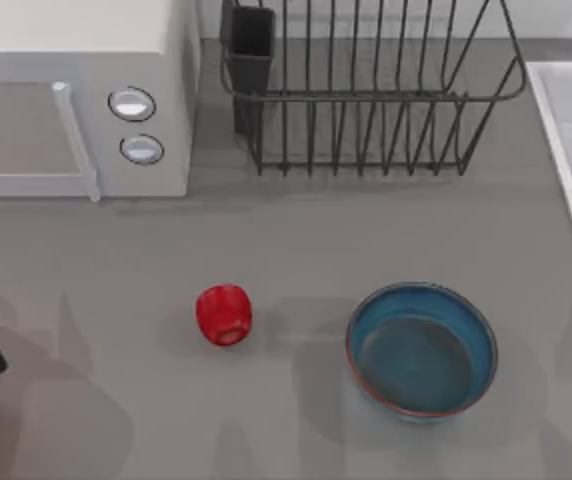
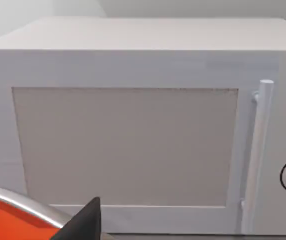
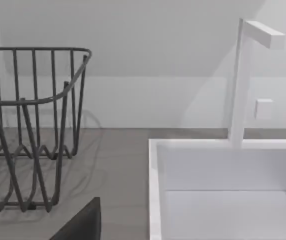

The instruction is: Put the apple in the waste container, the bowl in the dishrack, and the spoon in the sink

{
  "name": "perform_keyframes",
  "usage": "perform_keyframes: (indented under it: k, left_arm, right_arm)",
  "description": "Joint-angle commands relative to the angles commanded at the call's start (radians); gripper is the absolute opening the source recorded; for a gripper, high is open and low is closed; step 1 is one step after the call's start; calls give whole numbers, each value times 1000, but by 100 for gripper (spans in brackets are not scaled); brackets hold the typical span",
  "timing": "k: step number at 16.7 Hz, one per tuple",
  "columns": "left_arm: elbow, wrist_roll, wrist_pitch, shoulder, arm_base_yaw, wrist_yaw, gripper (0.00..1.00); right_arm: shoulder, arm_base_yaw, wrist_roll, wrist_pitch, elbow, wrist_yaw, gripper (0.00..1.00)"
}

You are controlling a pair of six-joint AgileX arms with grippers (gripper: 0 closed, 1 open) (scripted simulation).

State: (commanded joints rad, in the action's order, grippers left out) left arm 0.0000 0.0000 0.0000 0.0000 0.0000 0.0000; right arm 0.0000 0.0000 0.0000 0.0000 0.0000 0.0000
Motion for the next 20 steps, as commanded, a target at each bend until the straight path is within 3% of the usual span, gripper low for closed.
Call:
perform_keyframes:
  k: [4,8,20]
  left_arm:
    - [22,11,-16,30,-9,1,100]
    - [149,77,-107,205,-59,8,100]
    - [899,460,-633,1220,-347,46,100]
  right_arm:
    - [0,0,0,0,0,0,100]
    - [0,0,0,0,0,0,100]
    - [0,0,0,0,0,0,100]
